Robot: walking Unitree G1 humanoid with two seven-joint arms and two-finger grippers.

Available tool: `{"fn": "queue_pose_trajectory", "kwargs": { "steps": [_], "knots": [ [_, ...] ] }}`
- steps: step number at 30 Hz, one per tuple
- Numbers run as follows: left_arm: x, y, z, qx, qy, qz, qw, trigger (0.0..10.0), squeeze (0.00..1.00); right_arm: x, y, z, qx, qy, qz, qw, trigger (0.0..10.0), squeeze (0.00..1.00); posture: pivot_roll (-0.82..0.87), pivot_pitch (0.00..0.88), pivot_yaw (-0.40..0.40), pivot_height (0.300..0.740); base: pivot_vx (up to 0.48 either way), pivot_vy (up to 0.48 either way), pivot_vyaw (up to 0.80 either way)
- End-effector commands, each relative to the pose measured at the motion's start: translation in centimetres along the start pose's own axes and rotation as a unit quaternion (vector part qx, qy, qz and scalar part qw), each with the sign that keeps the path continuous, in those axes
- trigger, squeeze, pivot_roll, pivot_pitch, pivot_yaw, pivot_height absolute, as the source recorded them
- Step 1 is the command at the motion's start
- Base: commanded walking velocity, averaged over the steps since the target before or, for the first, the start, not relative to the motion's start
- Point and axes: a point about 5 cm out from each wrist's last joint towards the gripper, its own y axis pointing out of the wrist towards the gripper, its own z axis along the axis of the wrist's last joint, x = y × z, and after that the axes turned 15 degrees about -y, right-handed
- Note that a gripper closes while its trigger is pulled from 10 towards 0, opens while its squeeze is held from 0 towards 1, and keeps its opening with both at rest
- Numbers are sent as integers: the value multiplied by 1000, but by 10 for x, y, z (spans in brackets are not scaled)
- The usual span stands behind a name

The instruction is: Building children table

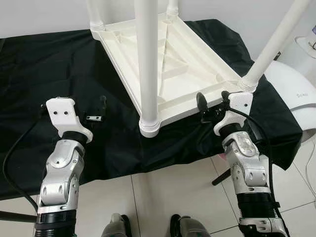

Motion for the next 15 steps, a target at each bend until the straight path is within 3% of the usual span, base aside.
{"fn": "queue_pose_trajectory", "kwargs": {
  "steps": [1,15],
  "knots": [
    [1,-2,-2,-1,-1,4,1000,10000,0,2,-2,-4,-3,-5,1,1000,10000,0,-65,155,-25,740,0,0,0],
    [2,-1,-1,-2,1,-8,1000,10000,0,9,-3,-5,-2,-20,-2,1000,10000,0,-64,138,-22,740,0,0,0]
  ]
}}
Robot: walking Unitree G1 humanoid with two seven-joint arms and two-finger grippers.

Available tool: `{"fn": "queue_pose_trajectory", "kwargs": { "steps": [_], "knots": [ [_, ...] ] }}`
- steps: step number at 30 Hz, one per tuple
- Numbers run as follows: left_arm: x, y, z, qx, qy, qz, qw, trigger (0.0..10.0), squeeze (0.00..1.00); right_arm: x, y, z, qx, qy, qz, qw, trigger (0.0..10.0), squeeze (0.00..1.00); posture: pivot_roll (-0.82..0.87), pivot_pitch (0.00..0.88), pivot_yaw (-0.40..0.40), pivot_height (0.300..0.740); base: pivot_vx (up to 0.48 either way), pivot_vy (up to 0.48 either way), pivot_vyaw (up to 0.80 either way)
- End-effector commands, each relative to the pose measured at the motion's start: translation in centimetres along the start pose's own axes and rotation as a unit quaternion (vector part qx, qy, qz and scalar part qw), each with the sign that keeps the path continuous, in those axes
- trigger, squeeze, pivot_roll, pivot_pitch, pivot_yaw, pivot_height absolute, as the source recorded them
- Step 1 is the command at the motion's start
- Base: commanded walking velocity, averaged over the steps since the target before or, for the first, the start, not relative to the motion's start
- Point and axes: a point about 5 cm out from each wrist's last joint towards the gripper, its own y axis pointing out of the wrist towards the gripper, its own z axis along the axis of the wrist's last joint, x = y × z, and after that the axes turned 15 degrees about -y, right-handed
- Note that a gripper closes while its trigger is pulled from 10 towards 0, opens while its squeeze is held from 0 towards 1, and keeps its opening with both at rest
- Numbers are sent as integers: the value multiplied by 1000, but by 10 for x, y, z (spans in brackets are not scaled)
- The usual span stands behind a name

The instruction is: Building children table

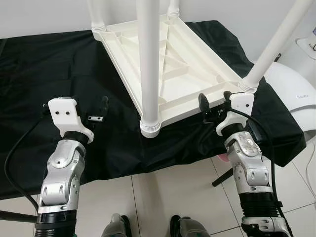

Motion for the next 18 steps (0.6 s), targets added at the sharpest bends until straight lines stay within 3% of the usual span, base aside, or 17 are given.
{"fn": "queue_pose_trajectory", "kwargs": {
  "steps": [1,18],
  "knots": [
    [1,-1,-1,-2,1,-5,1000,10000,0,2,-3,-5,-6,-4,-3,1000,10000,0,-64,138,-22,740,0,0,0],
    [2,-1,-3,0,-2,-7,1000,10000,0,6,-1,-4,2,-15,0,1000,10000,0,-67,132,-30,740,0,0,0]
  ]
}}
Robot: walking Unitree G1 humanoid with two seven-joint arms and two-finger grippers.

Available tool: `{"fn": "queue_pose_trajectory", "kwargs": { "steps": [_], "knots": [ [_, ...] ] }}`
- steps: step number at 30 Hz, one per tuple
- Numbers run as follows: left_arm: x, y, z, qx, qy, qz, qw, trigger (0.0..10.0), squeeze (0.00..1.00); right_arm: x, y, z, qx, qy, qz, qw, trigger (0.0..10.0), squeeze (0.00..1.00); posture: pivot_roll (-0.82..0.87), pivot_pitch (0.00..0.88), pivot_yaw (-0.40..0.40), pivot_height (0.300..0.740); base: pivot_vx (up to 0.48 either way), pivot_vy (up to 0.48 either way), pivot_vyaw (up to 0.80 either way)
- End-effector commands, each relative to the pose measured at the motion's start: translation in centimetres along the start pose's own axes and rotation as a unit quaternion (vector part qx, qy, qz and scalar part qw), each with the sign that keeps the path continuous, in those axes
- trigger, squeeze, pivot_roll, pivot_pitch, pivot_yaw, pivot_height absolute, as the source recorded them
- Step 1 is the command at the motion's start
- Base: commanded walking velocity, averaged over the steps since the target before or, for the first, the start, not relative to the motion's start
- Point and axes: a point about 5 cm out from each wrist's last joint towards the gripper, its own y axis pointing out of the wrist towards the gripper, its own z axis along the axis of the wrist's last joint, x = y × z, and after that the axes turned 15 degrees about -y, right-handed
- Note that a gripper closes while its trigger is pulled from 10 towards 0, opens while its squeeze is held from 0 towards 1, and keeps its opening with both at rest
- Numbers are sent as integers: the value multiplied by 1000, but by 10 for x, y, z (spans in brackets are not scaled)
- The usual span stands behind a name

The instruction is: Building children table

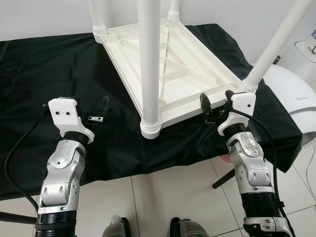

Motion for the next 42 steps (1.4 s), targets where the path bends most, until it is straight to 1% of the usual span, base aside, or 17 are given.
{"fn": "queue_pose_trajectory", "kwargs": {
  "steps": [1,15,20,42],
  "knots": [
    [1,-1,-3,-3,-2,-3,1000,10000,0,3,-1,-3,-5,-7,-1,1000,10000,0,-67,132,-30,740,0,0,0],
    [2,-2,-4,-3,-4,-3,1000,10000,0,6,-2,-2,-2,-13,0,1000,10000,0,-75,137,-34,740,0,0,0],
    [4,-2,-3,-1,-8,-2,1000,10000,0,10,0,0,2,-21,0,1000,10000,0,-74,137,-39,740,0,0,0],
    [3,-3,0,1,-8,-1,1000,10000,0,11,-2,0,1,-21,-2,1000,10000,0,-74,158,-32,740,0,0,0]
  ]
}}
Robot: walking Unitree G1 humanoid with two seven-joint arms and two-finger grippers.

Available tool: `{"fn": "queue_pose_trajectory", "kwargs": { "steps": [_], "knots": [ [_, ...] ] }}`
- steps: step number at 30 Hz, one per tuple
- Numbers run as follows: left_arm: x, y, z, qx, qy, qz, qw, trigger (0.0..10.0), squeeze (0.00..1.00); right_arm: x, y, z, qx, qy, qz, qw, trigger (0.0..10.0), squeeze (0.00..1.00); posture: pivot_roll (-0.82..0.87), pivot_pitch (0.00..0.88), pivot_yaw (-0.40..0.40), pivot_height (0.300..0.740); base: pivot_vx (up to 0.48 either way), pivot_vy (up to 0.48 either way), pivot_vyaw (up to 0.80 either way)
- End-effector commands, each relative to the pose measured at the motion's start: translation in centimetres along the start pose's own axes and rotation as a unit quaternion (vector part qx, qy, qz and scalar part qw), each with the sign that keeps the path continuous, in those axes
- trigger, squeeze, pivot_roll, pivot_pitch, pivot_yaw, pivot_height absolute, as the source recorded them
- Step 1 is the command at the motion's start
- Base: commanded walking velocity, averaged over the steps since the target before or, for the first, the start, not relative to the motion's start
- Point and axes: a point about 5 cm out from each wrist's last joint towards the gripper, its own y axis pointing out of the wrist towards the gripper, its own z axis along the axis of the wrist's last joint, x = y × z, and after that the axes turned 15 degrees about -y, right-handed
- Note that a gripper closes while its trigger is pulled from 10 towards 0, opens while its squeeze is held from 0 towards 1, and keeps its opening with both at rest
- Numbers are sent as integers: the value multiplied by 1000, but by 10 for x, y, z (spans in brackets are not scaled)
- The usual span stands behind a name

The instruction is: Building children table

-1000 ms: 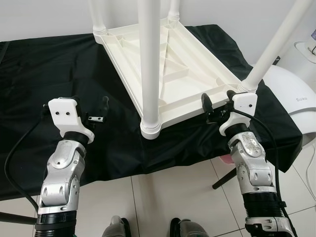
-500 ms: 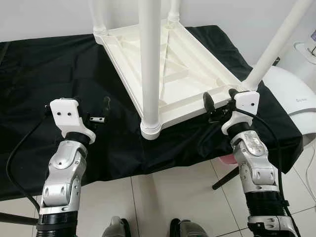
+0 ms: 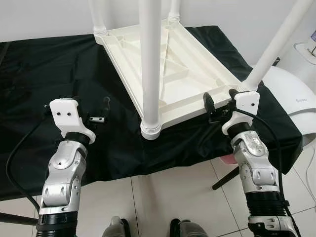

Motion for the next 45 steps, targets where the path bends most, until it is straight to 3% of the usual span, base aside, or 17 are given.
{"fn": "queue_pose_trajectory", "kwargs": {
  "steps": [1,45],
  "knots": [
    [1,-3,0,-1,-3,1,1000,10000,0,3,-3,-2,-2,-4,-4,1000,10000,0,-74,158,-32,740,0,0,0],
    [0,-2,5,2,-1,1,1000,10000,0,3,-2,-2,-1,0,-9,1000,10000,0,-64,169,-23,740,0,0,0]
  ]
}}
